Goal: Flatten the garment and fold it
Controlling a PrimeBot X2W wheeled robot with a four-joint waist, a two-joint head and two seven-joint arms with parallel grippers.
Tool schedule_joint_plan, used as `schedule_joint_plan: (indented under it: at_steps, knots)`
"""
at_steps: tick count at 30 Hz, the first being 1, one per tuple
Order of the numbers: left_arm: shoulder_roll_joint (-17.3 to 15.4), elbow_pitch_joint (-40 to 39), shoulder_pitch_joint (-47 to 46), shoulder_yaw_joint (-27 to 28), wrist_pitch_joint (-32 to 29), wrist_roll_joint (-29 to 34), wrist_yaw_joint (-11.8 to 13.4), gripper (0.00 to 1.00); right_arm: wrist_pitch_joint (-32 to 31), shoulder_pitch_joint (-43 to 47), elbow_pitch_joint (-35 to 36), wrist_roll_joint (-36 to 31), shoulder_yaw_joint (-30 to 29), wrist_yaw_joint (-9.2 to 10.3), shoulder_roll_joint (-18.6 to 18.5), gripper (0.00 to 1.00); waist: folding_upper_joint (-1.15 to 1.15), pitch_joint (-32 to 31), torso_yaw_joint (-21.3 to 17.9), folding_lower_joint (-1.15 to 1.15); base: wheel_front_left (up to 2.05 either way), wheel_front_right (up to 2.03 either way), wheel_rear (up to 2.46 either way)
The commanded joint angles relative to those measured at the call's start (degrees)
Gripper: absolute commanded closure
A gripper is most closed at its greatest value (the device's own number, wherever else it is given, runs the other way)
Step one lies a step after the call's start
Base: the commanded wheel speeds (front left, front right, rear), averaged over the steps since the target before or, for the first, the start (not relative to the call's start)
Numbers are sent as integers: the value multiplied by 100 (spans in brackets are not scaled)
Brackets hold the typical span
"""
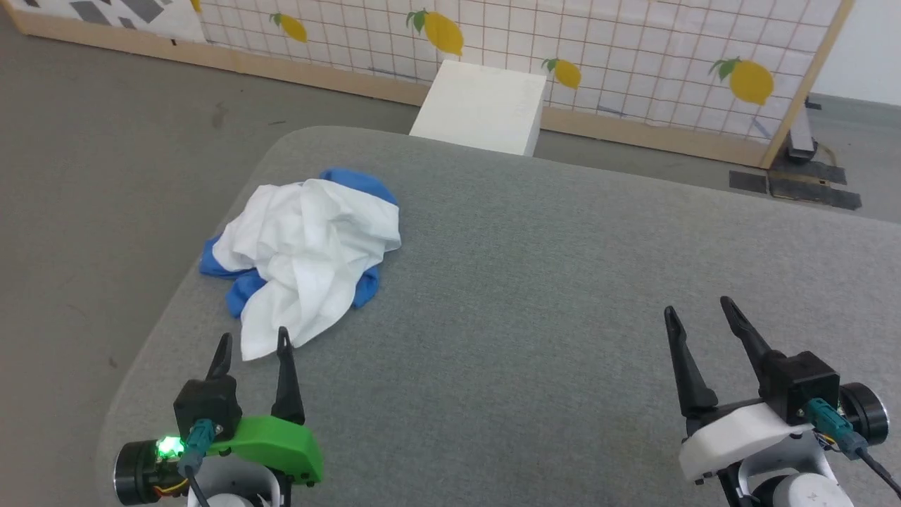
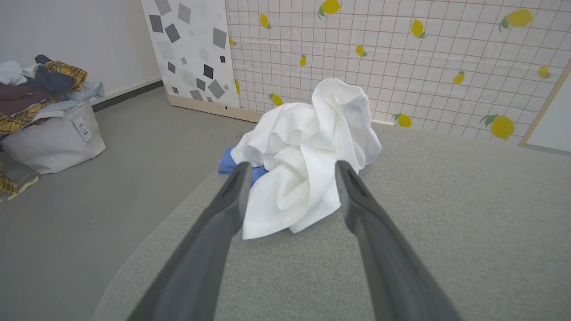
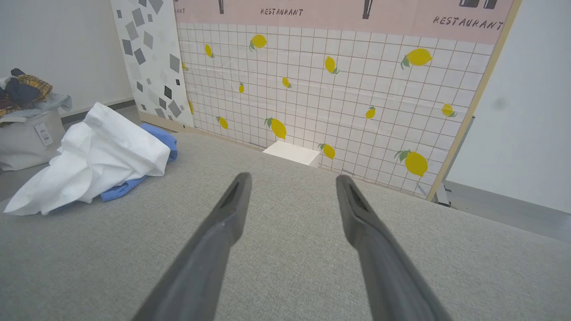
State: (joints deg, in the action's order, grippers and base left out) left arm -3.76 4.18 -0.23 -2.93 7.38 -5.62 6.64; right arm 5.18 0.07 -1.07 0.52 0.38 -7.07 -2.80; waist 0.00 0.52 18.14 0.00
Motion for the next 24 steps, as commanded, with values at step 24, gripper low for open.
schedule_joint_plan:
  at_steps: [24]
  knots:
    - [-87, 163, -146, -90, 334, -270, 231, 0, 316, -85, -79, 117, 11, -30, -6, 0, 0, 41, 704, 0, 0, 0, 0]
